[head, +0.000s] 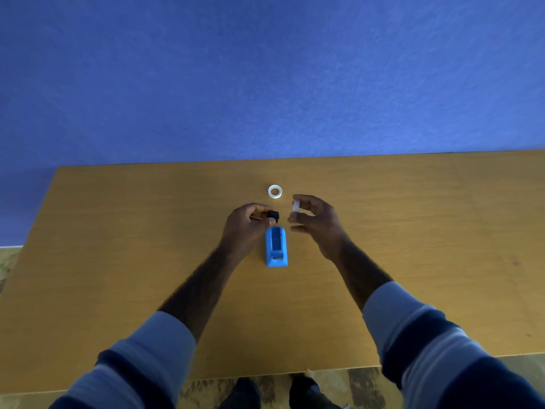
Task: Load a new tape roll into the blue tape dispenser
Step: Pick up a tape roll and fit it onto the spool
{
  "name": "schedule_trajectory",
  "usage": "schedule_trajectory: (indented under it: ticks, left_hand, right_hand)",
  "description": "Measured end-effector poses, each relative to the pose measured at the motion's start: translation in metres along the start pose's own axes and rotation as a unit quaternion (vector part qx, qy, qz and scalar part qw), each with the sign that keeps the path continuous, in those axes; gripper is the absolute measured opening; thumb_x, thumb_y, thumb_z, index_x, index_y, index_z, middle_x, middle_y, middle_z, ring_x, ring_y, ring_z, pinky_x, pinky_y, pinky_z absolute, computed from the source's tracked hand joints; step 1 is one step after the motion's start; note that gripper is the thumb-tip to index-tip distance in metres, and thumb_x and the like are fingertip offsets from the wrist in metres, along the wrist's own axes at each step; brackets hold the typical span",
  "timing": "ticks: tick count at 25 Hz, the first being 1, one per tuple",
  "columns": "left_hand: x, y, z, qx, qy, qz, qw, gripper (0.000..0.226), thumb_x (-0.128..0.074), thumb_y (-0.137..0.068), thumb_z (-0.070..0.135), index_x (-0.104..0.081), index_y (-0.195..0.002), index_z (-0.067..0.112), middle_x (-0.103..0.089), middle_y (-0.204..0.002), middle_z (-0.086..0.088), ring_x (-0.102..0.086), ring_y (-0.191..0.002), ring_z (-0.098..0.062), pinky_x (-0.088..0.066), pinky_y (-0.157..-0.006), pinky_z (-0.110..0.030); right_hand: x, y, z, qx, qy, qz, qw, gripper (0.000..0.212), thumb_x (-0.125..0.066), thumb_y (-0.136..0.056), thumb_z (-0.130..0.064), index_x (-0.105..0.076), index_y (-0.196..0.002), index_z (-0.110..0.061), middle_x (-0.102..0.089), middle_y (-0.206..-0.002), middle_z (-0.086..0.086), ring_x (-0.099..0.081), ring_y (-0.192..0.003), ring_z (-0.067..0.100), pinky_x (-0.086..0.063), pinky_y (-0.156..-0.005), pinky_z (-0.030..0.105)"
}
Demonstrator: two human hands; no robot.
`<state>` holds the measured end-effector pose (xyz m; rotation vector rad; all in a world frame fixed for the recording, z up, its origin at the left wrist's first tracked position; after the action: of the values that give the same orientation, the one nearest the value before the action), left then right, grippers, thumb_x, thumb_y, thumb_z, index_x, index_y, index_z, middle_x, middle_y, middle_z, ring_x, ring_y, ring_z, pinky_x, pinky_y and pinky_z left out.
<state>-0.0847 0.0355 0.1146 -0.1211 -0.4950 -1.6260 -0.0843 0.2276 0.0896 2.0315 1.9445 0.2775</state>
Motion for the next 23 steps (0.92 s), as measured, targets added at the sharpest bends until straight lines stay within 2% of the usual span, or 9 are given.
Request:
schedule_trajectory:
  ticks: [3,5,8,11,14,17,19,23]
  left_hand:
    - [0.001,-0.001,0.002,-0.019,-0.001,0.000,1.000,0.021,-0.075,-0.086,0.016,-0.077,-0.107,0.019,-0.078,-0.098,0.009,-0.071,-0.093,-0.007,-0.054,-0.083,-0.022]
    - [0.002,-0.001,0.002,-0.027,-0.003,0.001,1.000,0.021,-0.075,-0.086,0.018,-0.077,-0.107,0.022,-0.077,-0.097,0.012,-0.070,-0.090,-0.001,-0.051,-0.077,-0.016]
    - [0.003,0.000,0.002,-0.027,0.002,0.002,1.000,0.020,-0.075,-0.086,0.020,-0.076,-0.105,0.025,-0.076,-0.095,0.013,-0.069,-0.088,0.002,-0.049,-0.072,-0.012]
    - [0.004,0.001,0.002,-0.023,0.007,0.004,1.000,0.020,-0.076,-0.086,0.020,-0.076,-0.106,0.022,-0.076,-0.096,0.010,-0.070,-0.090,-0.004,-0.051,-0.074,-0.017]
    - [0.003,0.000,0.003,-0.016,0.015,0.002,1.000,0.021,-0.076,-0.086,0.015,-0.077,-0.107,0.016,-0.078,-0.096,0.005,-0.072,-0.093,-0.013,-0.055,-0.079,-0.024]
    - [0.001,0.000,0.002,-0.011,0.024,0.003,1.000,0.021,-0.076,-0.085,0.014,-0.077,-0.106,0.014,-0.078,-0.096,0.002,-0.073,-0.092,-0.015,-0.057,-0.081,-0.028]
    - [0.001,0.000,0.002,-0.011,0.020,0.006,1.000,0.020,-0.077,-0.084,0.014,-0.077,-0.104,0.013,-0.078,-0.094,0.002,-0.074,-0.090,-0.015,-0.057,-0.080,-0.028]
    - [0.001,-0.002,0.002,-0.011,0.012,0.007,1.000,0.021,-0.079,-0.083,0.014,-0.078,-0.104,0.011,-0.079,-0.095,-0.001,-0.075,-0.092,-0.019,-0.059,-0.087,-0.037]
  right_hand:
    - [-0.012,0.010,-0.007,0.027,-0.001,-0.039,0.999,0.041,-0.072,-0.087,0.002,-0.066,-0.123,-0.014,-0.066,-0.123,0.005,-0.069,-0.108,0.032,-0.061,-0.088,0.048]
    - [-0.017,0.015,-0.010,0.044,0.006,-0.057,0.997,0.042,-0.071,-0.086,0.005,-0.066,-0.125,-0.010,-0.066,-0.126,0.009,-0.066,-0.114,0.031,-0.058,-0.095,0.050]
    - [-0.024,0.020,-0.012,0.049,-0.009,-0.069,0.996,0.038,-0.072,-0.087,0.004,-0.069,-0.122,-0.009,-0.067,-0.123,0.014,-0.066,-0.115,0.033,-0.055,-0.098,0.051]
    - [-0.026,0.023,-0.013,0.054,-0.034,-0.092,0.994,0.031,-0.072,-0.090,0.000,-0.070,-0.119,-0.010,-0.070,-0.119,0.016,-0.068,-0.111,0.037,-0.058,-0.095,0.048]
    - [-0.027,0.025,-0.013,0.048,-0.052,-0.098,0.993,0.035,-0.074,-0.088,-0.002,-0.069,-0.121,-0.012,-0.073,-0.115,0.011,-0.071,-0.108,0.031,-0.060,-0.087,0.036]
    - [-0.028,0.028,-0.015,0.056,-0.054,-0.106,0.991,0.034,-0.075,-0.086,-0.004,-0.073,-0.117,-0.018,-0.073,-0.116,0.009,-0.071,-0.108,0.029,-0.059,-0.084,0.032]
    - [-0.028,0.028,-0.018,0.062,-0.053,-0.106,0.991,0.031,-0.075,-0.087,-0.005,-0.075,-0.113,-0.021,-0.073,-0.116,0.010,-0.071,-0.108,0.031,-0.059,-0.086,0.034]
    - [-0.028,0.028,-0.016,0.053,-0.054,-0.097,0.992,0.031,-0.072,-0.090,-0.004,-0.069,-0.120,-0.008,-0.070,-0.118,0.020,-0.066,-0.113,0.041,-0.056,-0.097,0.049]
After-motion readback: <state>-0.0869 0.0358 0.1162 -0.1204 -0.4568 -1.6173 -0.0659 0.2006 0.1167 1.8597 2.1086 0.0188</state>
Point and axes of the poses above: each hand's wrist, its own y-axis away from the middle knuckle, its own x-axis out of the back of the hand, z = x × y, the point moved 4 cm from there along -y, towards the middle knuckle
